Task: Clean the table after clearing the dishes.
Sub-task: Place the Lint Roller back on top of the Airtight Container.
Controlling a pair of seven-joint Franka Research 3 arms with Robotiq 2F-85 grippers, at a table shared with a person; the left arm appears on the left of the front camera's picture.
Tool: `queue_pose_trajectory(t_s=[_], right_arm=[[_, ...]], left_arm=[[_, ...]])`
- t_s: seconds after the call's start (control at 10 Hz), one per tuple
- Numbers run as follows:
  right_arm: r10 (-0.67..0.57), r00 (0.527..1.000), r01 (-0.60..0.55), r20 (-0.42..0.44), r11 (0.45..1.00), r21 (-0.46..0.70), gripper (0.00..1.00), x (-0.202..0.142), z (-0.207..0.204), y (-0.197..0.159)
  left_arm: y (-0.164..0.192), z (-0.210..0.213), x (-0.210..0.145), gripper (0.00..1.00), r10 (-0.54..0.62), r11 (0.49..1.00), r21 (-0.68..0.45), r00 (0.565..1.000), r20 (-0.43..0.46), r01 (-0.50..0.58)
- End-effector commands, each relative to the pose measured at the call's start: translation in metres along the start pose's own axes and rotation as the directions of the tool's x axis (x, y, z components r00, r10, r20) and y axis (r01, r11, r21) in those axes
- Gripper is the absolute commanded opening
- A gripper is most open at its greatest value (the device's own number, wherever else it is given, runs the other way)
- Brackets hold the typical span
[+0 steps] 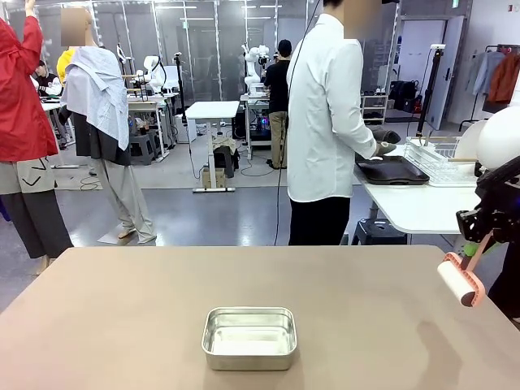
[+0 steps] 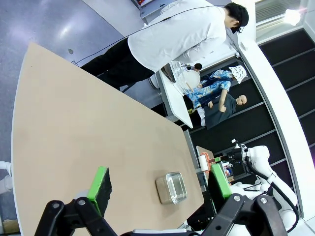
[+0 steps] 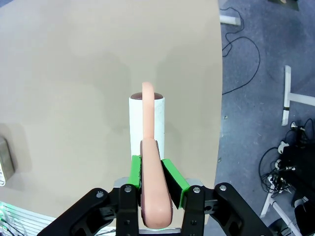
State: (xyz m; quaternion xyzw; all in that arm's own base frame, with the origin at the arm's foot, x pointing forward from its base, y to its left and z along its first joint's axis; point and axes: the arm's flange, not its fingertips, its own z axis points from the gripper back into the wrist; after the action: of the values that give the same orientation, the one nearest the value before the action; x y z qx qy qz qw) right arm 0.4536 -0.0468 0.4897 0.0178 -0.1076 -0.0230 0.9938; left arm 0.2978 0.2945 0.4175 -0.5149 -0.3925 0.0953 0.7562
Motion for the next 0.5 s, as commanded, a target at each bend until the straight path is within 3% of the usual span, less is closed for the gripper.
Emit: queue_pose_trajectory(t_s=[0.0, 0.4], right_arm=[[0.013, 1.000, -0.013, 0.017, 1.000, 0.003, 0.23, 0.0000, 0.0018, 0.0015], [0.000, 1.000, 0.000, 0.000, 1.000, 0.000, 0.23, 0.0000, 0.0000, 0.0000]], left_arm=[[-0.0016, 0.0021, -0.0028, 1.00, -0.013, 1.000, -0.020, 1.000, 0.017, 0.014], [-0.0016, 0.0021, -0.0028, 1.00, -0.013, 1.000, -0.020, 1.000, 0.017, 0.014]])
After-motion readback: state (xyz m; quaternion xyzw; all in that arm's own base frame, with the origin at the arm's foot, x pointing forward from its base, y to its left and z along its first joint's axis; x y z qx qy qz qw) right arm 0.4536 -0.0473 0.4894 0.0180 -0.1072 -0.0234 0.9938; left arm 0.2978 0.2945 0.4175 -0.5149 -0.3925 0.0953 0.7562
